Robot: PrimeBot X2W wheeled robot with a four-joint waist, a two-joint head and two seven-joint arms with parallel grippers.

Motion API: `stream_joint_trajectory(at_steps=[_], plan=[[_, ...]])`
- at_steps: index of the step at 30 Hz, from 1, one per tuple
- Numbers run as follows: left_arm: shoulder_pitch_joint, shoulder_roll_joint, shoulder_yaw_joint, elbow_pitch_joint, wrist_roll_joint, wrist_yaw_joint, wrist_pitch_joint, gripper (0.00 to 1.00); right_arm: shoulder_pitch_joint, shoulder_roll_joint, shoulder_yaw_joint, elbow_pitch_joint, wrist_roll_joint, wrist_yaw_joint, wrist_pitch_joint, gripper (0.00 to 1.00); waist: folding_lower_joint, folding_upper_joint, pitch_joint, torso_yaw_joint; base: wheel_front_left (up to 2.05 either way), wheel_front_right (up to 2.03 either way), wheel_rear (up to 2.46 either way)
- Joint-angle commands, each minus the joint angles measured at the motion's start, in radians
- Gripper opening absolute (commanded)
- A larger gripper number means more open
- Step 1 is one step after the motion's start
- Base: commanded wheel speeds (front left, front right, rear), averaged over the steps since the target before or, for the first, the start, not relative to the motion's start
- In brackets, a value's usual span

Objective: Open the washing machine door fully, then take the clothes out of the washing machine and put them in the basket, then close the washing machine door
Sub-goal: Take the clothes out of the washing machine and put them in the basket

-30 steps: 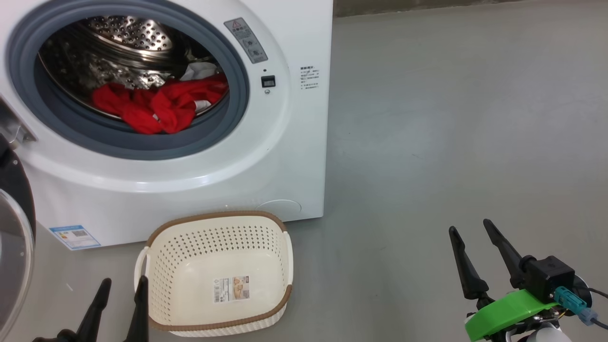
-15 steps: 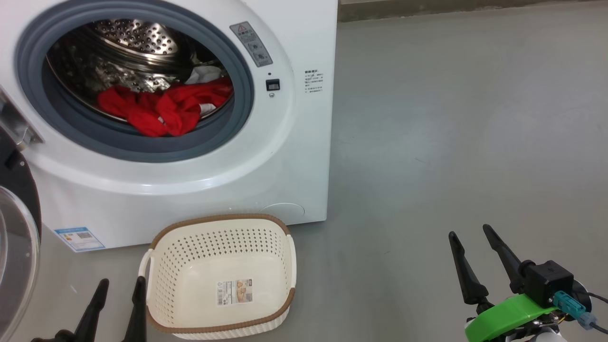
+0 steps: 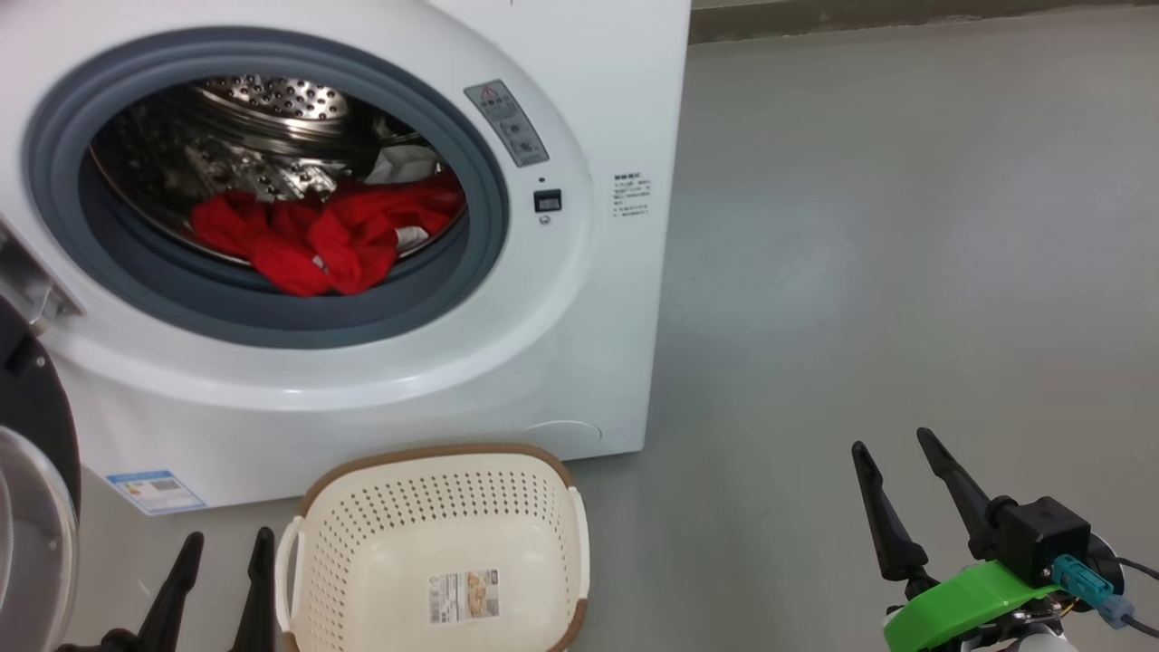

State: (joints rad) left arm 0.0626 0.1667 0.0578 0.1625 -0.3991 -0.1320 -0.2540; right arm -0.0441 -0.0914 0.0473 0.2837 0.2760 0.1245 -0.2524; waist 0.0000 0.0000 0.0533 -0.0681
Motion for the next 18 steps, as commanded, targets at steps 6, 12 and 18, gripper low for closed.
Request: stream_joint_trajectory(at_steps=[6, 12, 18], plan=[[-0.038, 0.022, 0.033, -0.011, 0.000, 0.001, -0.008, 1.00, -0.022, -0.005, 0.024, -0.028, -0.011, 0.006, -0.009, 1.00, 0.0000, 0.0000, 0.008, 0.001, 0.69, -0.90, 0.20], [-0.046, 0.021, 0.033, -0.008, 0.009, 0.001, -0.008, 1.00, -0.028, -0.003, 0.022, -0.028, -0.012, 0.006, -0.009, 1.00, 0.0000, 0.0000, 0.018, 0.003, 0.09, -0.09, 0.00], [-0.054, 0.023, 0.031, 0.006, 0.017, 0.001, -0.008, 1.00, -0.033, 0.000, 0.022, -0.029, -0.013, 0.006, -0.009, 1.00, 0.0000, 0.0000, 0.025, 0.003, 0.00, 0.00, 0.00]])
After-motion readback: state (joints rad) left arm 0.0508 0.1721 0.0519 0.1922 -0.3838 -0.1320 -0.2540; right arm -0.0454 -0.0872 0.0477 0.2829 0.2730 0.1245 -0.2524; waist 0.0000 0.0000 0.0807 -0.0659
